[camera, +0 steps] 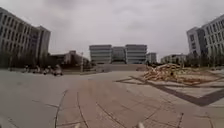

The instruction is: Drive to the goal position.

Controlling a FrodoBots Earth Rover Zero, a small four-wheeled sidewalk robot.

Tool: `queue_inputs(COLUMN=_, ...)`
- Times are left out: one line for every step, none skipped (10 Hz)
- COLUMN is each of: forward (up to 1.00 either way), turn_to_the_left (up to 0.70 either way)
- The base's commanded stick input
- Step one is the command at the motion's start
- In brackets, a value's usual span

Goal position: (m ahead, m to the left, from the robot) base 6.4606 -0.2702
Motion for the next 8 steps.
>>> queue_inputs(forward=0.85, turn_to_the_left=0.0)
queue_inputs(forward=0.85, turn_to_the_left=0.0)
queue_inputs(forward=0.85, turn_to_the_left=0.0)
queue_inputs(forward=0.85, turn_to_the_left=0.0)
queue_inputs(forward=0.85, turn_to_the_left=0.0)
queue_inputs(forward=0.85, turn_to_the_left=0.0)
queue_inputs(forward=0.85, turn_to_the_left=0.0)
queue_inputs(forward=0.85, turn_to_the_left=0.0)
